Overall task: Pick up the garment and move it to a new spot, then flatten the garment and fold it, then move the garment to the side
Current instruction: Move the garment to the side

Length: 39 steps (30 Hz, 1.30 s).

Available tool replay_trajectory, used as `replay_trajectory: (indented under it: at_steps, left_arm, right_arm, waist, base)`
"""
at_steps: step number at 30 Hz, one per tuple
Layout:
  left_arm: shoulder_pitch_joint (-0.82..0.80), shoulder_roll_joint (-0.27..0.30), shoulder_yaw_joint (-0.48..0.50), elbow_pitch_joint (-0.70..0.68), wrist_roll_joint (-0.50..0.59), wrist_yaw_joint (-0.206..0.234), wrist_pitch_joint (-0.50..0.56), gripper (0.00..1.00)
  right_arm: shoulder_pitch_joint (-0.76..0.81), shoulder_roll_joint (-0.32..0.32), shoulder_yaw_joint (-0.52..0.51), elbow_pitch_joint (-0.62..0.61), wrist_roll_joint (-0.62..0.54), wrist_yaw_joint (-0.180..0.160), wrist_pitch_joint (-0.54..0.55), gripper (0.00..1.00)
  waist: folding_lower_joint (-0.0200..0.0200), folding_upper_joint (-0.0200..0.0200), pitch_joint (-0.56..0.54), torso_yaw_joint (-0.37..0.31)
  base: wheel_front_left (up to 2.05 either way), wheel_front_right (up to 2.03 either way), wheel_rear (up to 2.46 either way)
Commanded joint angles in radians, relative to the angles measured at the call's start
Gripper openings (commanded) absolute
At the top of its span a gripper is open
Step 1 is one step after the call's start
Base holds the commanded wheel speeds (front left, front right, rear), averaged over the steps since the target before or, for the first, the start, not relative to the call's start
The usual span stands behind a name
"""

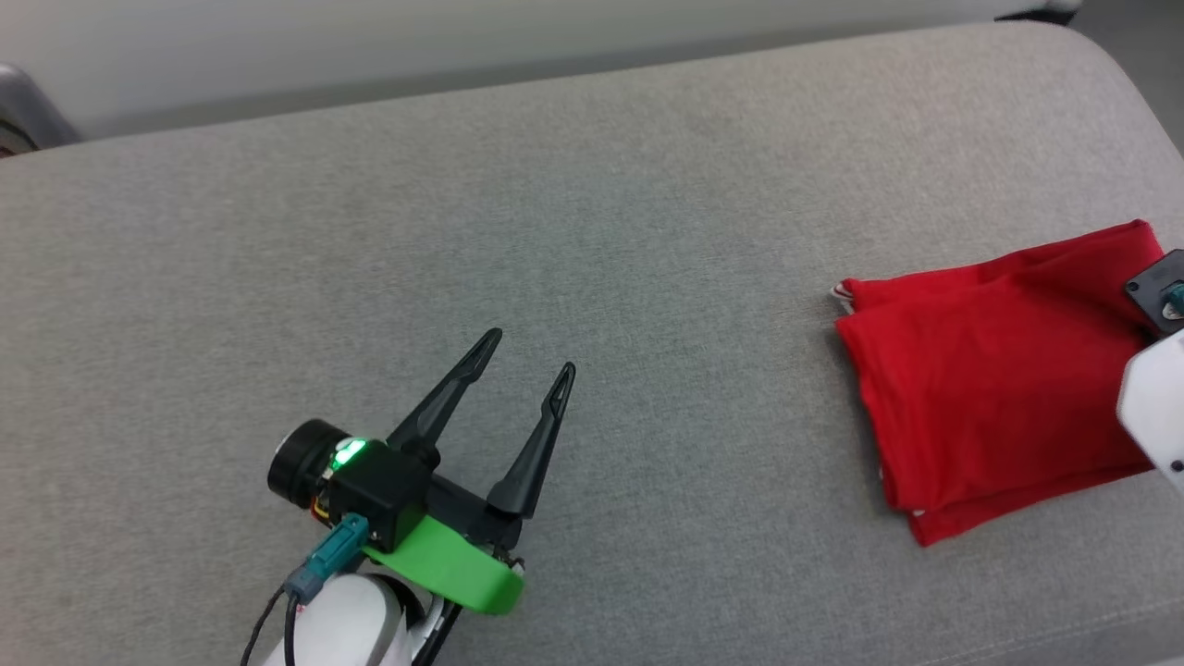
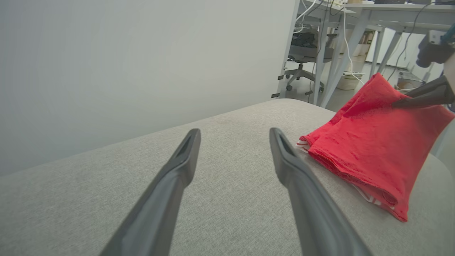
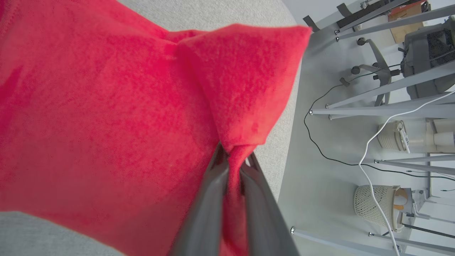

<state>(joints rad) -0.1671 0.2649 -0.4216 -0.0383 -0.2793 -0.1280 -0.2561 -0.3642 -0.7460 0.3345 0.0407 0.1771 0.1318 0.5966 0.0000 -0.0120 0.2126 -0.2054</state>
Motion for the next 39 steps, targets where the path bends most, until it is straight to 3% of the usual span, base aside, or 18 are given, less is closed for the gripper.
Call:
replay_trajectory:
  at_steps: [1,10,22,29,30,31,39]
  left_arm:
    - [-0.026,0.02,-0.005,-0.012,0.009,-0.003,-0.006,1.0]
    - [-0.102,0.092,-0.008,-0.122,0.019,-0.003,0.036,1.0]
    - [-0.136,0.161,0.039,-0.248,0.027,0.016,0.102,1.0]
    - [-0.139,0.173,0.049,-0.267,0.024,0.024,0.101,1.0]
    - [-0.14,0.172,0.05,-0.266,0.023,0.025,0.099,1.0]
    - [-0.14,0.172,0.05,-0.264,0.022,0.026,0.096,1.0]
    - [-0.134,0.145,0.038,-0.202,0.004,0.029,0.052,1.0]
  right_arm:
    - [-0.031,-0.005,-0.013,0.037,-0.009,-0.001,-0.026,0.0]
    - [-0.147,-0.008,-0.147,0.309,-0.06,-0.001,-0.213,0.0]
    - [-0.286,0.0,-0.378,0.636,-0.156,-0.001,-0.443,0.0]
    - [-0.363,0.017,-0.424,0.773,-0.196,-0.001,-0.548,0.0]
    - [-0.374,0.018,-0.43,0.791,-0.205,-0.001,-0.56,0.38]
    - [-0.381,0.018,-0.433,0.804,-0.214,-0.001,-0.571,1.0]
    - [-0.437,0.022,-0.456,0.885,-0.268,-0.001,-0.651,1.0]
  waist:
    - [0.0,0.012,0.13,-0.112]
    - [0.0,0.012,0.273,-0.135]
    - [0.0,0.012,0.401,-0.064]
    - [0.0,0.012,0.427,-0.032]
    - [0.0,0.012,0.426,-0.028]
    - [0.0,0.012,0.425,-0.025]
    - [0.0,0.012,0.343,-0.005]
  base:
    - [0.0,0.0,0.0]
    - [0.0,0.0,0.0]
    - [0.0,0.0,0.0]
    - [0.0,0.0,0.0]
    - [0.0,0.0,0.0]
    - [0.0,0.0,0.0]
    - [0.0,0.0,0.0]
